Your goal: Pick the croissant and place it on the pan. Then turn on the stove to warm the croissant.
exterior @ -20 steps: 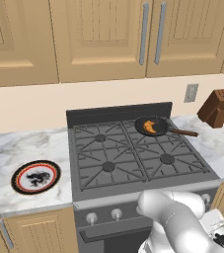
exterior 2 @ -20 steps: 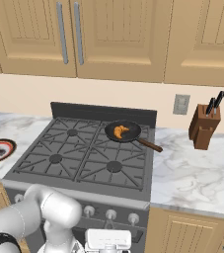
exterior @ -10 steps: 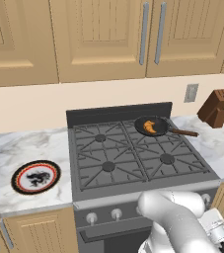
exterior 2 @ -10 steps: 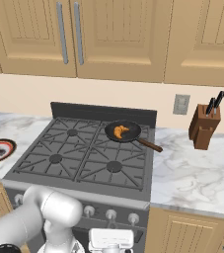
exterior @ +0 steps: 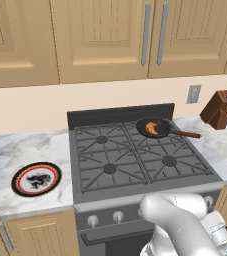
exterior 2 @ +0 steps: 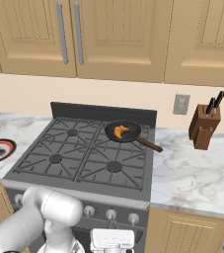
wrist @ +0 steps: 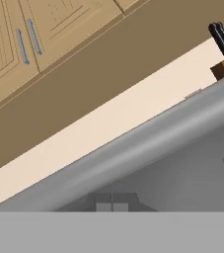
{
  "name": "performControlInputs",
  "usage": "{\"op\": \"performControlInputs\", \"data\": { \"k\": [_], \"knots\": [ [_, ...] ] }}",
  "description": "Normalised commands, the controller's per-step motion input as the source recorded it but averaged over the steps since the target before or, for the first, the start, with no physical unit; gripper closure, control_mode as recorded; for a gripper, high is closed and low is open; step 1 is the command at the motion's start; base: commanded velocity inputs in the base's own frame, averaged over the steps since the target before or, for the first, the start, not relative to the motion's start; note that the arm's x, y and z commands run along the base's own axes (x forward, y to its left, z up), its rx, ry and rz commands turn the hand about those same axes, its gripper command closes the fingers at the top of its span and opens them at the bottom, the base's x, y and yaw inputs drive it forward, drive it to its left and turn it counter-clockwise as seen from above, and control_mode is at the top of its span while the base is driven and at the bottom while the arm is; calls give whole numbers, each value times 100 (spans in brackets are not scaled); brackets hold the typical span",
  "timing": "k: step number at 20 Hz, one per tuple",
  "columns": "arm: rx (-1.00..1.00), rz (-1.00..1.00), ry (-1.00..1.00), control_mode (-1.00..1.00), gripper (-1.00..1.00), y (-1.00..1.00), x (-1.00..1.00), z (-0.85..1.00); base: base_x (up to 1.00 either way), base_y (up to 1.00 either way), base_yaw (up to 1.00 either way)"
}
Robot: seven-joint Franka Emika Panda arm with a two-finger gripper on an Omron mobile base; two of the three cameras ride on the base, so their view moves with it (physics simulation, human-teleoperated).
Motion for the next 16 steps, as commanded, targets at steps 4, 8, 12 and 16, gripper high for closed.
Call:
{"op": "performControlInputs", "data": {
  "k": [4,8,12,16],
  "knots": [
    [0,0,2,-100,100,0,3,-8,0,0,0],
    [0,0,2,-100,100,0,5,-2,0,0,0],
    [0,0,3,-100,100,0,8,-1,0,0,0],
    [0,0,2,-100,100,0,8,-3,0,0,0]
  ]
}}
